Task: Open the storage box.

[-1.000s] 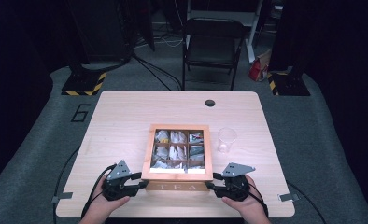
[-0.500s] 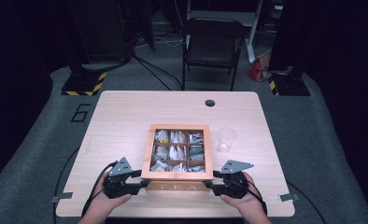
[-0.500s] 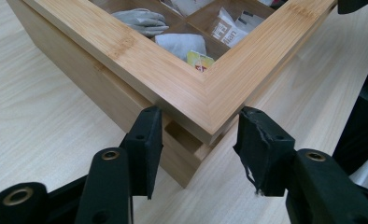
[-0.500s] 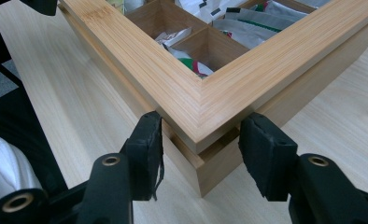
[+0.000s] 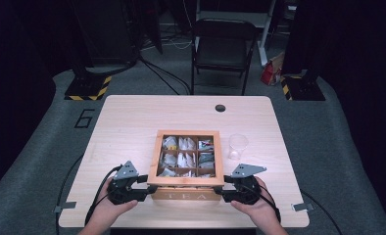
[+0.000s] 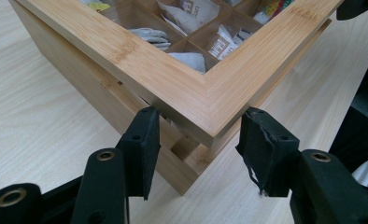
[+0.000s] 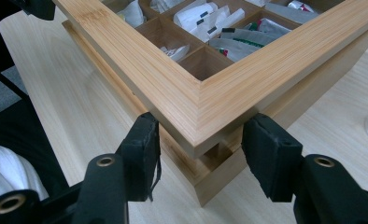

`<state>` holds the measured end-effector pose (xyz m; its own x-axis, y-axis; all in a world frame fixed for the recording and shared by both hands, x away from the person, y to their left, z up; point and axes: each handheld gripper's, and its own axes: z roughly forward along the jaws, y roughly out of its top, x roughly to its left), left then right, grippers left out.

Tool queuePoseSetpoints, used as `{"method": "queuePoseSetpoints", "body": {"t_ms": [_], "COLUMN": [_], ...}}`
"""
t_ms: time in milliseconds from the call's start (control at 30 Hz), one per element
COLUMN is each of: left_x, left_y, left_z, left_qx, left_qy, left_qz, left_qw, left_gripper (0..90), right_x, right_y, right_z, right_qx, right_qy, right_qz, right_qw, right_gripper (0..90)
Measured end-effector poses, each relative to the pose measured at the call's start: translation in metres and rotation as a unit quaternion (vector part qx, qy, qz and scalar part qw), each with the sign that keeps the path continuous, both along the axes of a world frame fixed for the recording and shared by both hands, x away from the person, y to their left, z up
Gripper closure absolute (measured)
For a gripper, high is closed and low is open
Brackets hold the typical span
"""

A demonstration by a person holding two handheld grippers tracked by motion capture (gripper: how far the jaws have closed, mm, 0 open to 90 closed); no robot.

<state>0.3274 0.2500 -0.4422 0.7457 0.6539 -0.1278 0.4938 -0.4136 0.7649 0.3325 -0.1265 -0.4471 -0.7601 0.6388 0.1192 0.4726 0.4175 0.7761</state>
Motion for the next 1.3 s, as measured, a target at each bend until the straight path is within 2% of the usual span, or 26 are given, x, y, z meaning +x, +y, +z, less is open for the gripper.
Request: {"method": "queuePoseSetpoints", "body": {"t_ms": [233, 333, 500, 733, 933, 1300], "left_x": [0.002, 0.002, 0.003, 0.004, 0.004, 0.010], "left_y": [0.001, 0.000, 0.000, 0.001, 0.001, 0.003], "left_z": [0.008, 0.012, 0.018, 0.025, 0.032, 0.048], "left_qx": [0.000, -0.005, 0.000, 0.002, 0.007, -0.005], "left_qy": [0.005, 0.003, -0.002, -0.016, -0.032, -0.050], "left_qz": [0.001, 0.008, 0.012, 0.014, 0.016, 0.012], "left_qw": [1.0000, 1.0000, 0.9999, 0.9998, 0.9994, 0.9987], "left_gripper": [48.4, 47.8, 47.4, 45.7, 45.3, 45.3], "right_x": [0.002, 0.003, 0.003, 0.005, 0.005, 0.011], "right_y": [-0.001, -0.001, -0.001, -0.002, -0.001, -0.001], "right_z": [0.007, 0.013, 0.018, 0.024, 0.032, 0.050], "right_qx": [0.002, 0.001, 0.003, 0.002, -0.004, -0.005], "right_qy": [0.001, -0.003, -0.006, -0.014, -0.035, -0.051], "right_qz": [-0.001, -0.002, -0.010, -0.014, -0.017, -0.014], "right_qw": [1.0000, 1.0000, 0.9999, 0.9998, 0.9993, 0.9986], "right_gripper": [45.6, 44.3, 43.6, 42.2, 40.9, 40.4]}}
